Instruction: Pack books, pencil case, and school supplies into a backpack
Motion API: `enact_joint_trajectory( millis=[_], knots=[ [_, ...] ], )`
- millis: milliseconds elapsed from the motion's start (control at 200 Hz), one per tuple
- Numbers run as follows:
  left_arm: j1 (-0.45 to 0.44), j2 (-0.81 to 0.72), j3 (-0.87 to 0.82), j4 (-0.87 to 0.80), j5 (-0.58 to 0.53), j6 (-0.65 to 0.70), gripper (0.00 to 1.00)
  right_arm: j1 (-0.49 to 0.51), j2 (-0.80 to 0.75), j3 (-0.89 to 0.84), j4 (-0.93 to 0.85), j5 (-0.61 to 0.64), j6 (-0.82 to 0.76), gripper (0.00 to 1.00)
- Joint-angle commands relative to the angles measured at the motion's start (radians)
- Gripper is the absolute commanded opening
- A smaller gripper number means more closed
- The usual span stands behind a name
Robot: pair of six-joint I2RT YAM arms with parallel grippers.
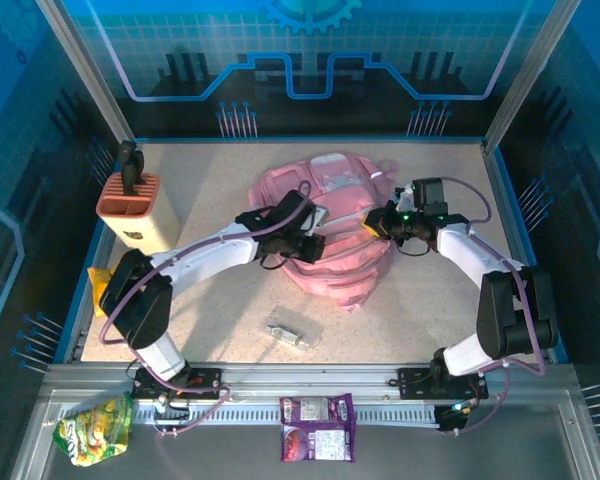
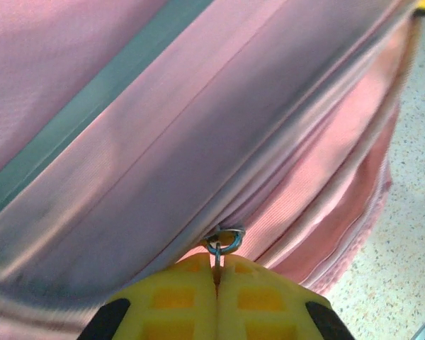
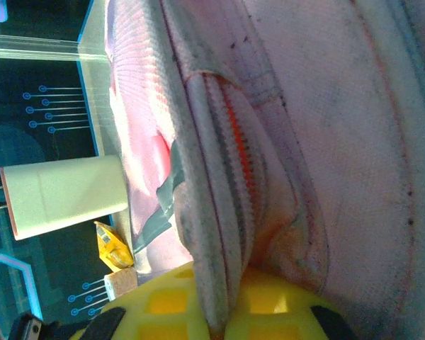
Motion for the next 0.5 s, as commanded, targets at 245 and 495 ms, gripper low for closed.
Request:
enact_joint_trajectory(
  millis=[245,495],
  knots=[
    [0.19,0.009,-0.044,-0.139,-0.041,0.079,0.0,-0.078,0.018,0.073,-0.006,0.061,-0.077,0.0],
    [0.275,0.094,0.036,-0.051,0.011,0.074,0.0,-0.01,0.009,0.036,0.043,0.062,-0.046,0.0]
  ],
)
